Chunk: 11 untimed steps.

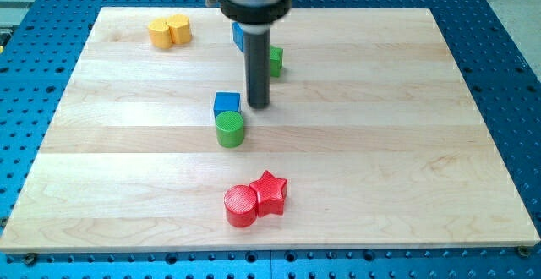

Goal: Separate the green circle and blue cube

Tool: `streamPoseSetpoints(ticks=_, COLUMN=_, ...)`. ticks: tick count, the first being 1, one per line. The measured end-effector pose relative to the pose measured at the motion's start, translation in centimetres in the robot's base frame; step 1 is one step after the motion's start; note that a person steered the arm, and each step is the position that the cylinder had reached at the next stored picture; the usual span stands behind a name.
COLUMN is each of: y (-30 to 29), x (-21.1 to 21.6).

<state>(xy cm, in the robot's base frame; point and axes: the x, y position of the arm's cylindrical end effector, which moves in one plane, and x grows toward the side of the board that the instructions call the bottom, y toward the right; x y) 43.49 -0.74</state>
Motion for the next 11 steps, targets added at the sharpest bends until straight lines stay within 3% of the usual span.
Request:
streamPoseSetpoints(ticks=1, y=1.3, x=0.1)
streamPoseSetpoints(ticks=2, y=-0.3, x=-5.9)
streamPoseSetpoints(ticks=3, y=-7.4, x=-3.3)
streamPoseSetpoints(ticks=4, y=-6.9, x=-1.9)
streamPoseSetpoints(ticks=6, y=1.0, x=0.8)
streamPoseSetpoints(ticks=7, y=0.9, x=0.4)
streamPoseSetpoints(ticks=9, y=-0.2, x=8.4)
streamPoseSetpoints(ticks=11, y=-2.2, x=9.8)
